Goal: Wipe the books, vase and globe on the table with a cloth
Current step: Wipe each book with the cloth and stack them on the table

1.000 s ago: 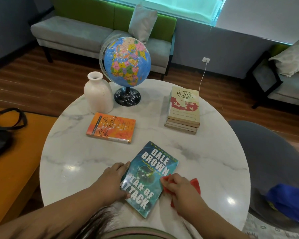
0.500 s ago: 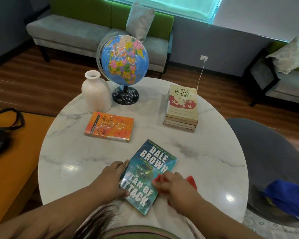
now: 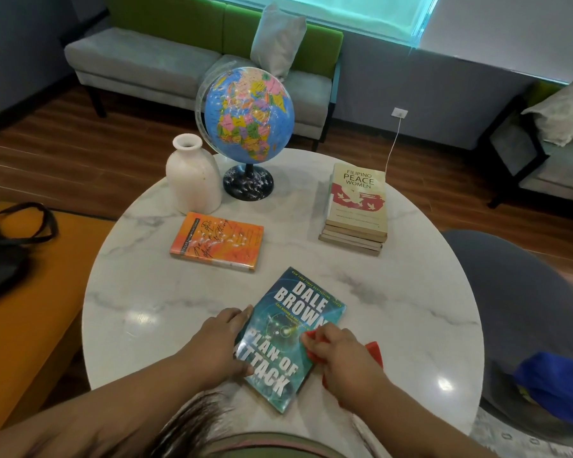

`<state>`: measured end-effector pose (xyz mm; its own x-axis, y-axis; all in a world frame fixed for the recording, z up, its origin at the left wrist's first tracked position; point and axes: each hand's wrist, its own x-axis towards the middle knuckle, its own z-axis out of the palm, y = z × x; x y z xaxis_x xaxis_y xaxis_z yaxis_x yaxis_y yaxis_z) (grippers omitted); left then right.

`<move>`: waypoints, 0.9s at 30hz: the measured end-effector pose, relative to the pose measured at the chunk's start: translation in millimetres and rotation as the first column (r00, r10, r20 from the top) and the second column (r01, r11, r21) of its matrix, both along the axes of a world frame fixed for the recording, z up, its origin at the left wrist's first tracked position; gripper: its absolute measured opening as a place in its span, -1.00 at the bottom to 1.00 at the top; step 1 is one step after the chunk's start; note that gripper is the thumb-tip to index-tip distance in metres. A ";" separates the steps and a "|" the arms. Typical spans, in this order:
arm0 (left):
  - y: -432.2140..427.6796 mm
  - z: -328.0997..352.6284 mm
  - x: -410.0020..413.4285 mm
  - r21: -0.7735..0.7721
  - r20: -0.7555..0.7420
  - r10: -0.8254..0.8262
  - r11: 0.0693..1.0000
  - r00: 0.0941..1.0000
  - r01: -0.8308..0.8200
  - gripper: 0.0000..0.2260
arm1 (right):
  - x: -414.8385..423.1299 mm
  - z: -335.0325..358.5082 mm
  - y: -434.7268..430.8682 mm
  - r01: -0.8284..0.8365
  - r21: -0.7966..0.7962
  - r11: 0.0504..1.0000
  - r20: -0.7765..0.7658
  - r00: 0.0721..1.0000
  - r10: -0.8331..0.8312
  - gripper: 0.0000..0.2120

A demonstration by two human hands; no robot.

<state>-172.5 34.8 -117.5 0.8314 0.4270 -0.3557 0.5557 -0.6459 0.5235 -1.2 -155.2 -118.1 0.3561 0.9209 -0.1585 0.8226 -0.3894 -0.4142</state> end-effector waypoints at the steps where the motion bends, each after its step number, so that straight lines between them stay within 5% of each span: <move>1: 0.2 -0.3 -0.2 0.000 0.001 0.002 1.000 1.000 -0.002 -0.01 | -9.0 0.5 -0.9 -0.084 -0.036 0.996 0.010 0.996 0.085 -0.60; 5: 1.1 -1.5 -2.3 -0.017 0.005 0.012 1.000 1.000 -0.012 -0.02 | -22.4 3.2 -7.1 -0.301 -0.056 0.952 -0.096 0.951 0.295 -0.58; 10: 3.9 -0.4 -7.0 -0.083 0.027 0.040 0.996 0.999 -0.038 -0.06 | -3.9 -2.9 -4.3 -0.122 -0.013 0.992 -0.085 0.989 0.121 -0.70; 15: 9.0 0.8 -17.7 -0.173 0.071 0.050 0.984 0.996 -0.037 -0.12 | -37.6 6.1 -8.7 -0.322 -0.070 0.944 -0.197 0.932 0.304 -0.61; 20: 7.2 0.8 -16.8 -0.156 0.084 0.054 0.987 0.995 -0.041 -0.12 | -14.8 7.2 -3.5 -0.179 -0.042 0.983 -0.167 0.971 0.170 -0.58; 23: 7.9 -1.0 -17.8 -0.161 0.078 0.059 0.986 0.995 -0.046 -0.11 | -33.4 15.0 -5.0 -0.320 -0.136 0.938 -0.161 0.941 0.298 -0.70; 27: 7.3 0.3 -16.5 -0.145 0.076 0.053 0.989 0.996 -0.042 -0.10 | -32.9 20.9 5.2 -0.366 -0.120 0.923 -0.118 0.928 0.352 -0.61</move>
<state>-189.0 42.1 -117.1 0.8394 0.4158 -0.3501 0.5370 -0.5350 0.6522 -34.1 -150.0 -97.2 -0.0165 0.9509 -0.3091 0.8788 -0.1336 -0.4581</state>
